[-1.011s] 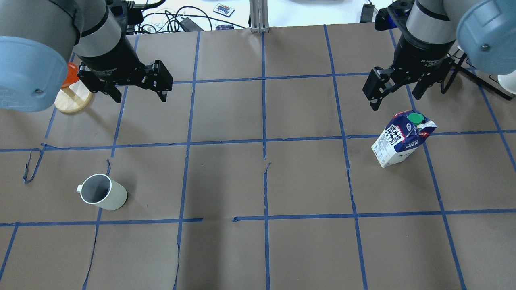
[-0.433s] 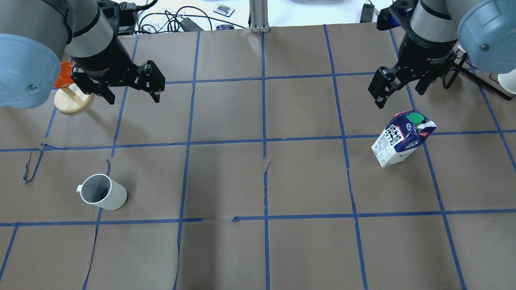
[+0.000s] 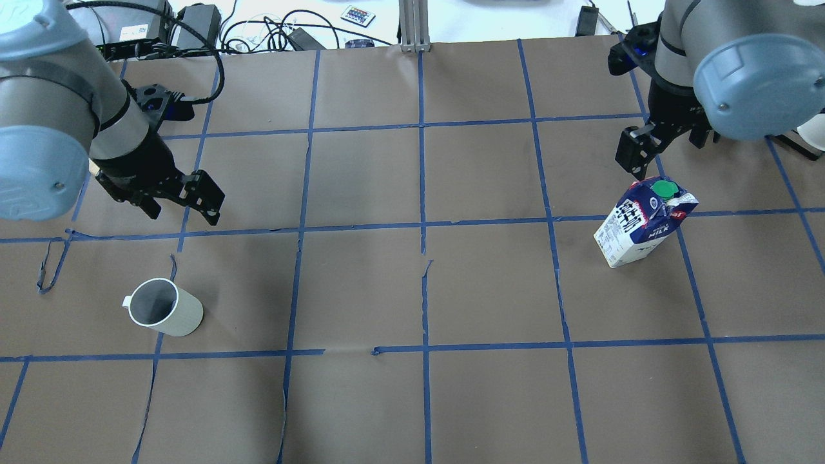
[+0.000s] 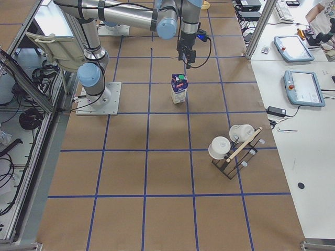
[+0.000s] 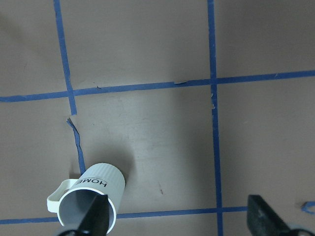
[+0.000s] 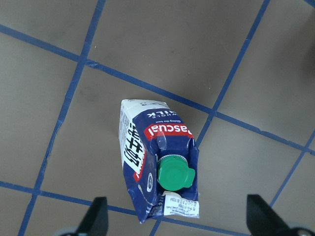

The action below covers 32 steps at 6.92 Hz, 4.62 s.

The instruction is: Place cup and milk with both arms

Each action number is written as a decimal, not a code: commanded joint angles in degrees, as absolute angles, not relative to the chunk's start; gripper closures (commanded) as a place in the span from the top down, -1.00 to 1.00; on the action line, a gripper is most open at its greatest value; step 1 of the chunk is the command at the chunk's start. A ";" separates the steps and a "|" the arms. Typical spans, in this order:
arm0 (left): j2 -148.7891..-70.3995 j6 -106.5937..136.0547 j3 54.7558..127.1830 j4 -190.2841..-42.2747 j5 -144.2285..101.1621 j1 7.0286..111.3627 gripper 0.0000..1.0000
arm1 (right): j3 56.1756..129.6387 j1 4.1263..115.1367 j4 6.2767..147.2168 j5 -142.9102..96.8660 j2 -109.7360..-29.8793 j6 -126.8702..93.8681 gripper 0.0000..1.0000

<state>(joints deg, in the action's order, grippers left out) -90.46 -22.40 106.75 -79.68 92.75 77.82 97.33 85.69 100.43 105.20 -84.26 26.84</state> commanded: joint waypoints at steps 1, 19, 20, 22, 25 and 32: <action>-90.35 -30.04 115.44 -74.05 93.25 75.15 1.00 | 102.99 84.47 107.66 105.56 -83.41 26.37 1.00; -96.31 13.74 111.64 -67.93 91.16 88.38 -1.00 | 103.71 78.13 106.00 94.57 -82.97 26.10 -0.14; -98.07 22.50 108.92 -67.07 87.31 91.72 -1.00 | 103.62 78.13 106.00 94.74 -82.97 26.19 -0.34; -103.33 41.91 99.54 -69.16 86.05 102.43 -1.00 | 103.19 78.13 106.00 94.75 -82.97 26.19 -0.65; -111.34 49.21 94.48 -67.95 85.96 113.88 -1.00 | 100.73 78.22 105.30 93.96 -83.06 24.10 -0.65; -115.94 48.96 94.22 -63.28 81.37 115.40 1.00 | 95.98 85.50 103.27 90.35 -82.10 6.54 -0.63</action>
